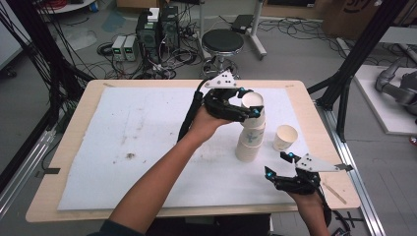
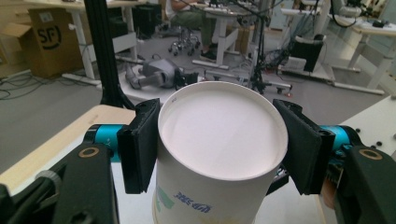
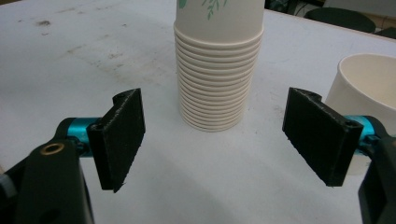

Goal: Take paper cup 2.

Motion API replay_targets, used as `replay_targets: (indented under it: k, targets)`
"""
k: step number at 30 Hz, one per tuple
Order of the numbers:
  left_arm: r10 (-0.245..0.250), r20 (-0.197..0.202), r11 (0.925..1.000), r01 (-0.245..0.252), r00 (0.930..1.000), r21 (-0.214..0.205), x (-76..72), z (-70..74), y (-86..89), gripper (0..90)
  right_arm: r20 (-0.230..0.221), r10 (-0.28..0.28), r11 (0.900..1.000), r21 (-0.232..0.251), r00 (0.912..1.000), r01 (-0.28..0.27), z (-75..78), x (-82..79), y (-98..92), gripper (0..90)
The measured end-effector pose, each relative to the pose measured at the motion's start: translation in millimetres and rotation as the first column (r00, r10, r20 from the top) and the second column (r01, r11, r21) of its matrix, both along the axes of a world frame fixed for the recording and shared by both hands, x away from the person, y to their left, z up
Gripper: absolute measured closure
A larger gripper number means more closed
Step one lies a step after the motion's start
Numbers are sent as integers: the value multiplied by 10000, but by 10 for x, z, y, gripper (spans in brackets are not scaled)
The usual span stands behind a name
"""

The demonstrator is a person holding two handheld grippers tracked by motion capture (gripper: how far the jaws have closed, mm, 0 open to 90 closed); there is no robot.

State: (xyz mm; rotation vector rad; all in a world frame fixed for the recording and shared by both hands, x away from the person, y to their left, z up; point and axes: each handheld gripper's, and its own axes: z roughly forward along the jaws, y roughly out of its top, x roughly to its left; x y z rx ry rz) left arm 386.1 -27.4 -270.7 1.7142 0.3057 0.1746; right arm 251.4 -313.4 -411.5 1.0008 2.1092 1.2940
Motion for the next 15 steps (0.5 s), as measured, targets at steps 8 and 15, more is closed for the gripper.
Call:
replay_targets:
  k: [8, 15]
  targets:
    - [399, 266, 9971, -380, 9989, -653, -64, 191, 301, 354, 8, 144, 9999, -3, 9999, -144, 11, 1, 42, 215]
    - [779, 268, 9947, -759, 9966, -700, -111, 206, 633, 354, -28, 315, 9995, 53, 9995, -315, 21, -24, 94, 215]
